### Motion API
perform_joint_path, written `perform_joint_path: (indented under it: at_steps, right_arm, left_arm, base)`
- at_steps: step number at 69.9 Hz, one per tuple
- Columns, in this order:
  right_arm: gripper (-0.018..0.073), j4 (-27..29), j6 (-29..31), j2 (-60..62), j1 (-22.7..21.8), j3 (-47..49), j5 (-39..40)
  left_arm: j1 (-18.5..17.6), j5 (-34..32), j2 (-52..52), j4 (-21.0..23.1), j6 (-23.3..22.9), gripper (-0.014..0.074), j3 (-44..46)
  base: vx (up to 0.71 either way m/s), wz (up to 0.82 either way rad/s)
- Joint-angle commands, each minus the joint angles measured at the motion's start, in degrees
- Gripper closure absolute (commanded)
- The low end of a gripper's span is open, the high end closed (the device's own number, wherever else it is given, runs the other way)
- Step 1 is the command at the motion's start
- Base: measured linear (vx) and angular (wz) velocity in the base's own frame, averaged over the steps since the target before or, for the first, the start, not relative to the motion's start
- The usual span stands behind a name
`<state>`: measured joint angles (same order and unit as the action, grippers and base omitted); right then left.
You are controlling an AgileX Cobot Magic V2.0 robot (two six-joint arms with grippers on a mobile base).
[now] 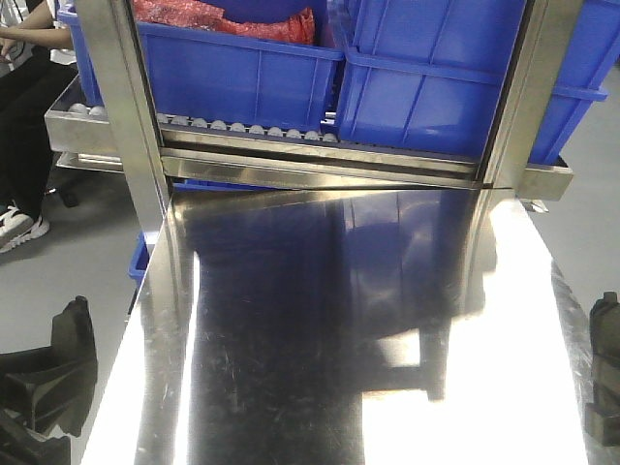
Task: Move and align brake pads A on conveyor
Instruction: 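Back the base away from the table and turn toward the aisle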
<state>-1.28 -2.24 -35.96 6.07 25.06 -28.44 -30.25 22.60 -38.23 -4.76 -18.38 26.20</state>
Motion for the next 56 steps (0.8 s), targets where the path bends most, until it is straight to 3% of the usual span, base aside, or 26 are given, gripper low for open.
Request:
perform_joint_path:
  at_steps: [1,23,56]
  right_arm:
    - [0.0515,-0.3,0.6,0.1,-0.3,1.8,4.8]
    - [0.0515,-0.3,0.6,0.1,-0.3,1.8,4.8]
    - [0.0515,-0.3,0.6,0.1,-0.3,1.8,4.8]
  left_arm:
    - [-0.4,-4.9,0.2,-0.2,-0.2,0.0458,1.7]
    - [-0.4,-4.9,0.2,-0.2,-0.2,0.0458,1.7]
    - [-0.4,-4.9,0.2,-0.2,-0.2,0.0458,1.7]
  base:
    - [0.0,0.0]
    - [-0.02,0.14]
    - [-0.06,0.36]
